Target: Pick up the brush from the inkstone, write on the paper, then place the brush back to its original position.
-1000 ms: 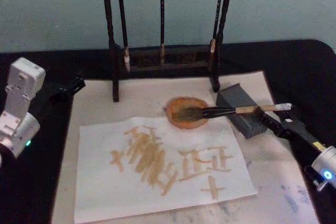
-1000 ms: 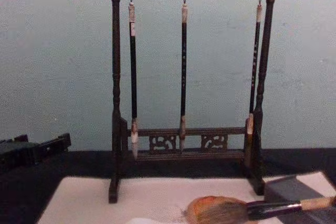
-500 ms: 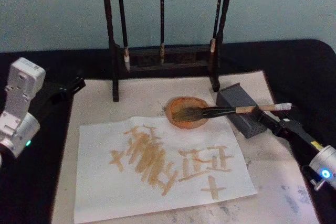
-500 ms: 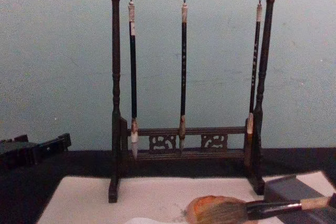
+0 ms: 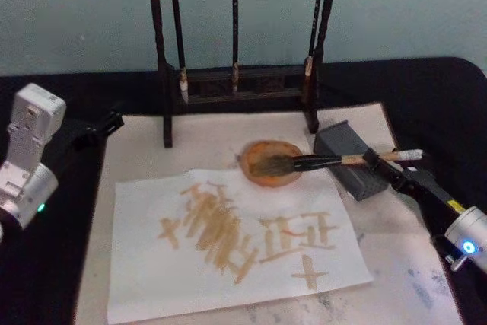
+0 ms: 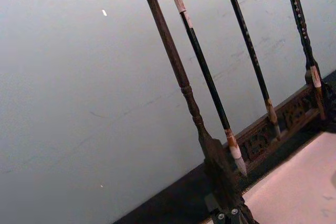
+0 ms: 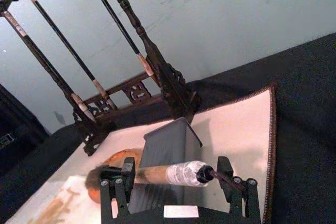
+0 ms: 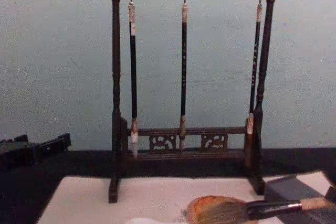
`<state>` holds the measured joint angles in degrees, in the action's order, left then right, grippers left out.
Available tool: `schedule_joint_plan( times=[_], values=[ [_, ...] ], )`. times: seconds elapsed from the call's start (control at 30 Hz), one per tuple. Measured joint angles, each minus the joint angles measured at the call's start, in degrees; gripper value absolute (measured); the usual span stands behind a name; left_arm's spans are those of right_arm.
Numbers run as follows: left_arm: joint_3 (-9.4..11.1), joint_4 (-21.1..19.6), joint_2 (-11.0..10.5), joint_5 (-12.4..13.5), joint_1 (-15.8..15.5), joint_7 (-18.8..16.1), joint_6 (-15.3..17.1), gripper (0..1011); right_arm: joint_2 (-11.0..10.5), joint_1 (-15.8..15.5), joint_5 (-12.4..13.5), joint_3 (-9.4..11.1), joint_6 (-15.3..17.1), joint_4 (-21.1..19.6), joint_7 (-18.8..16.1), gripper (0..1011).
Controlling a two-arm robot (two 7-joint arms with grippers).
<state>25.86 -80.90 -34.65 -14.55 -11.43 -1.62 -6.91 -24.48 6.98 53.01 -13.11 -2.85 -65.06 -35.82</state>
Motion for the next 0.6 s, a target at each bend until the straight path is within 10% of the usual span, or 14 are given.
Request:
schedule_joint_plan(
  times=[0.6],
  values=[
    [0.0,0.0,0.0,0.0,0.0,0.0,0.0,1002,0.1,0.4,0.2,-0.3,-0.2,0.4,-0.2,968]
  ],
)
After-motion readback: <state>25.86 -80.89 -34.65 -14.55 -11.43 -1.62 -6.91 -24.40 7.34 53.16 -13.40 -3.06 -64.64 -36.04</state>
